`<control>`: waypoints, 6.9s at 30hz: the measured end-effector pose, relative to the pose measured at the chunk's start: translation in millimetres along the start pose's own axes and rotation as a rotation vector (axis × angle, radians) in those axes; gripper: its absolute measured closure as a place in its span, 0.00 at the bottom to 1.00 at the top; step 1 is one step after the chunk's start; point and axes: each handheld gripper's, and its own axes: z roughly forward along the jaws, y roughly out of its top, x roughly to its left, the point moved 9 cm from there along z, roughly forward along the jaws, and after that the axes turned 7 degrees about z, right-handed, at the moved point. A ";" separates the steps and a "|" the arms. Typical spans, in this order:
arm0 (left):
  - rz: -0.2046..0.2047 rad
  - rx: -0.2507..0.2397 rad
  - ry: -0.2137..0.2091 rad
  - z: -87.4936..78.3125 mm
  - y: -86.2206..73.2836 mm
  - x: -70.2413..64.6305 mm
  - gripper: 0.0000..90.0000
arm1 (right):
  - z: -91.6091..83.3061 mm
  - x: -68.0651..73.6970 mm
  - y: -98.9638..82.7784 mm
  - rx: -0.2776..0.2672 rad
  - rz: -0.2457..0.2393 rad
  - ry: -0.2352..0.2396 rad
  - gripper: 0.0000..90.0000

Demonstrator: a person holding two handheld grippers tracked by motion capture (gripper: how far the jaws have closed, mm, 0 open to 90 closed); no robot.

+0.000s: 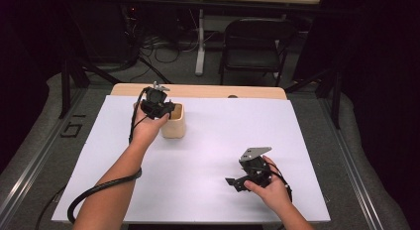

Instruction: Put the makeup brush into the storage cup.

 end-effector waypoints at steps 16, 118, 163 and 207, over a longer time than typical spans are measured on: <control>-0.012 0.013 0.011 2.1 -10.0 7.4 0.93 | -0.7 0.2 -2.0 0.026 -0.002 0.000 0.19; 0.015 -0.130 -0.170 -74.7 -141.3 -40.9 0.27 | -3.3 -0.7 -0.7 0.003 0.006 -0.014 0.19; 0.077 -0.075 -0.176 -90.3 -197.7 -50.6 0.27 | -32.0 -23.3 -39.6 -0.014 0.063 -0.069 0.19; 0.041 -0.053 -0.139 -86.2 -211.6 -30.3 0.27 | -31.0 -28.2 -44.2 -0.035 0.062 -0.073 0.19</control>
